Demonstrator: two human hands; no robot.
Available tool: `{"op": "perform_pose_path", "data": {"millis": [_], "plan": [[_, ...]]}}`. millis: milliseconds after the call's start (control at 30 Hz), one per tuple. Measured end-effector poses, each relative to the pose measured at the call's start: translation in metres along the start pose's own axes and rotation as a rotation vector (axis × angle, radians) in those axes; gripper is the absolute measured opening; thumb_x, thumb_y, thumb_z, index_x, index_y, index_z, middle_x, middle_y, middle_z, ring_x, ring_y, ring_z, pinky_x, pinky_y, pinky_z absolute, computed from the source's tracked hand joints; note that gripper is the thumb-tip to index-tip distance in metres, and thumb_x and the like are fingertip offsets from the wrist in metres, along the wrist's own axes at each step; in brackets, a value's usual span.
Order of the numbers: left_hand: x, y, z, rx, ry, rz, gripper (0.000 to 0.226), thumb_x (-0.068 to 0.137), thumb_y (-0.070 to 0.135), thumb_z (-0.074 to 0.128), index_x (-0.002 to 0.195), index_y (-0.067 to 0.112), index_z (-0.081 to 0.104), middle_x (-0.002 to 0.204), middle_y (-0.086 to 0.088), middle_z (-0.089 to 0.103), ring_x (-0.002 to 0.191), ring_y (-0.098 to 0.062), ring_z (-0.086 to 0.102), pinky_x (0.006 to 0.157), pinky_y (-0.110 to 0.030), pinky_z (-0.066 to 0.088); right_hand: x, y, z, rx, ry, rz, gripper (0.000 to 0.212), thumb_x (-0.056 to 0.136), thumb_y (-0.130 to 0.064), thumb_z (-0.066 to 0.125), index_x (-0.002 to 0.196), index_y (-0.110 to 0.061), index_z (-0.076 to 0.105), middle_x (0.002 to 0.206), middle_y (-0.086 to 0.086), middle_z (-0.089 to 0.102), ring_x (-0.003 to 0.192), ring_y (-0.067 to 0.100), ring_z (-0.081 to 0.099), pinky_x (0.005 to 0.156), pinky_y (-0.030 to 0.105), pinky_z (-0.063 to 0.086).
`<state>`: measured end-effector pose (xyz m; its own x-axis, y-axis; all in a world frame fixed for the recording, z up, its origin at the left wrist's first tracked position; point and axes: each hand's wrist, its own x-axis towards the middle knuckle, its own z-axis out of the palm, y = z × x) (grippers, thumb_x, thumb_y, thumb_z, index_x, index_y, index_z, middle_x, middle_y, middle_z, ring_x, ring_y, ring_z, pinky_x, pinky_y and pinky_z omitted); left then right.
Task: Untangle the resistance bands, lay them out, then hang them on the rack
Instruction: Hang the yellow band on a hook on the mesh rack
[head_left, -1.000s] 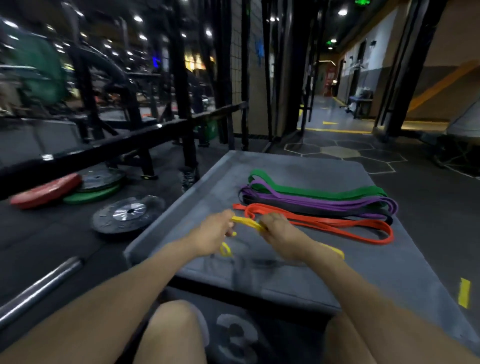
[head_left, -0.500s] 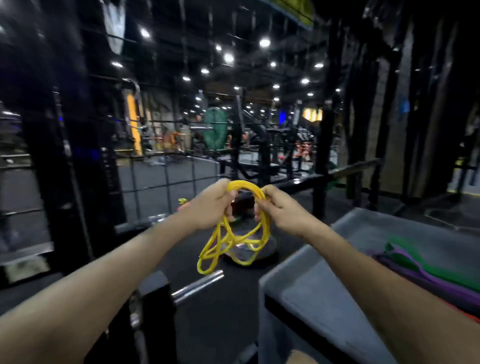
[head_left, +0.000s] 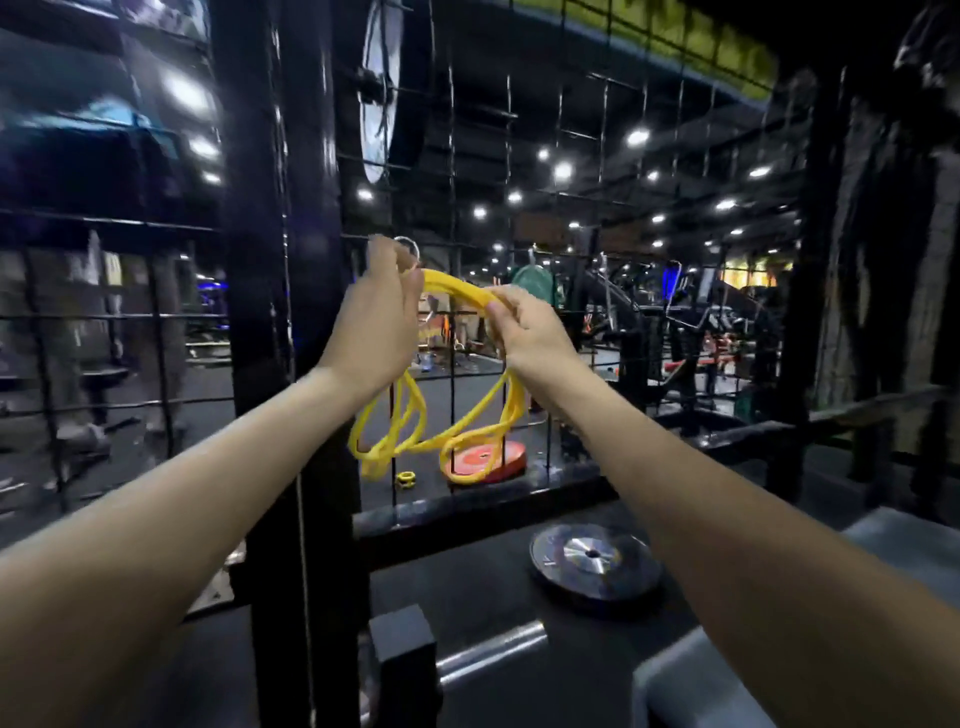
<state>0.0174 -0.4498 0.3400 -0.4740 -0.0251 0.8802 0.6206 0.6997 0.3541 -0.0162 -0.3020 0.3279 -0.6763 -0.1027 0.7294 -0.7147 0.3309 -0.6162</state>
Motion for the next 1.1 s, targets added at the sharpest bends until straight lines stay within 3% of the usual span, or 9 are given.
{"op": "perform_pose_path", "data": {"millis": [67, 167, 367, 500, 633, 767, 833, 1000, 1100], "plan": [[0.009, 0.002, -0.001, 0.113, 0.037, -0.011, 0.020, 0.099, 0.016, 0.039, 0.111, 0.000, 0.040, 0.080, -0.009, 0.050, 0.068, -0.023, 0.045, 0.058, -0.026, 0.025, 0.013, 0.002, 0.008, 0.045, 0.045, 0.046, 0.012, 0.100, -0.017, 0.039, 0.104, -0.011, 0.048, 0.072, -0.002, 0.048, 0.059, 0.007, 0.041, 0.051, 0.016, 0.035], [0.019, -0.002, 0.003, 0.211, 0.026, -0.071, 0.016, 0.099, 0.015, 0.037, 0.110, 0.003, 0.037, 0.084, -0.010, 0.051, 0.075, -0.026, 0.047, 0.063, -0.035, 0.032, 0.028, 0.004, 0.022, 0.075, 0.079, 0.121, 0.006, 0.099, -0.018, 0.041, 0.099, -0.012, 0.043, 0.078, 0.001, 0.051, 0.064, 0.010, 0.045, 0.057, 0.023, 0.036], [0.025, -0.006, 0.011, 0.485, -0.053, -0.060, 0.024, 0.093, -0.001, 0.032, 0.116, 0.005, 0.036, 0.101, -0.021, 0.051, 0.082, -0.036, 0.054, 0.064, -0.038, 0.039, 0.040, 0.010, 0.047, -0.053, 0.162, 0.079, 0.008, 0.098, -0.017, 0.043, 0.095, -0.009, 0.043, 0.073, 0.002, 0.050, 0.064, 0.017, 0.048, 0.055, 0.029, 0.037], [0.019, -0.003, 0.013, 0.661, -0.115, -0.084, 0.028, 0.089, -0.007, 0.033, 0.113, 0.007, 0.035, 0.093, -0.017, 0.047, 0.070, -0.031, 0.045, 0.058, -0.037, 0.034, 0.034, 0.019, 0.054, -0.093, 0.175, 0.086, 0.009, 0.097, -0.018, 0.043, 0.094, -0.009, 0.045, 0.076, 0.005, 0.055, 0.065, 0.019, 0.051, 0.061, 0.036, 0.044], [0.009, -0.002, 0.012, 0.709, -0.162, -0.128, 0.027, 0.089, -0.008, 0.030, 0.112, 0.005, 0.037, 0.083, -0.012, 0.042, 0.072, -0.029, 0.044, 0.058, -0.036, 0.034, 0.022, 0.023, 0.050, -0.104, 0.121, 0.088, 0.009, 0.096, -0.016, 0.047, 0.088, -0.012, 0.044, 0.074, -0.002, 0.054, 0.065, 0.010, 0.049, 0.054, 0.027, 0.038], [-0.001, -0.007, 0.014, 0.624, -0.106, -0.177, 0.016, 0.095, -0.001, 0.032, 0.108, 0.006, 0.039, 0.070, -0.003, 0.037, 0.065, -0.024, 0.040, 0.052, -0.032, 0.033, 0.008, 0.025, 0.052, -0.090, -0.029, 0.139, 0.011, 0.095, -0.016, 0.051, 0.085, -0.013, 0.048, 0.089, 0.011, 0.066, 0.078, 0.020, 0.056, 0.056, 0.025, 0.038], [-0.006, -0.011, 0.012, 0.525, -0.068, -0.187, 0.006, 0.098, 0.008, 0.038, 0.103, 0.006, 0.041, 0.065, 0.000, 0.037, 0.057, -0.018, 0.038, 0.046, -0.028, 0.027, 0.003, 0.023, 0.054, -0.001, -0.051, 0.181, 0.012, 0.094, -0.016, 0.052, 0.082, -0.014, 0.049, 0.082, 0.007, 0.065, 0.074, 0.018, 0.056, 0.058, 0.026, 0.041], [-0.023, -0.013, 0.007, 0.067, 0.037, -0.300, 0.016, 0.097, 0.021, 0.047, 0.087, 0.010, 0.049, 0.078, 0.000, 0.062, 0.063, -0.006, 0.052, 0.049, -0.011, 0.039, -0.003, 0.013, 0.039, 0.283, -0.035, 0.245, 0.015, 0.095, -0.015, 0.051, 0.080, -0.016, 0.048, 0.068, 0.005, 0.060, 0.054, 0.012, 0.047, 0.052, 0.026, 0.035], [-0.036, -0.015, 0.011, -0.171, 0.092, -0.354, 0.015, 0.096, 0.019, 0.049, 0.082, 0.013, 0.049, 0.076, -0.003, 0.065, 0.062, -0.013, 0.056, 0.054, -0.026, 0.048, -0.010, 0.002, 0.032, 0.389, -0.066, 0.264, 0.009, 0.095, -0.011, 0.049, 0.087, -0.011, 0.047, 0.067, 0.004, 0.061, 0.052, 0.010, 0.045, 0.049, 0.021, 0.036]]}}
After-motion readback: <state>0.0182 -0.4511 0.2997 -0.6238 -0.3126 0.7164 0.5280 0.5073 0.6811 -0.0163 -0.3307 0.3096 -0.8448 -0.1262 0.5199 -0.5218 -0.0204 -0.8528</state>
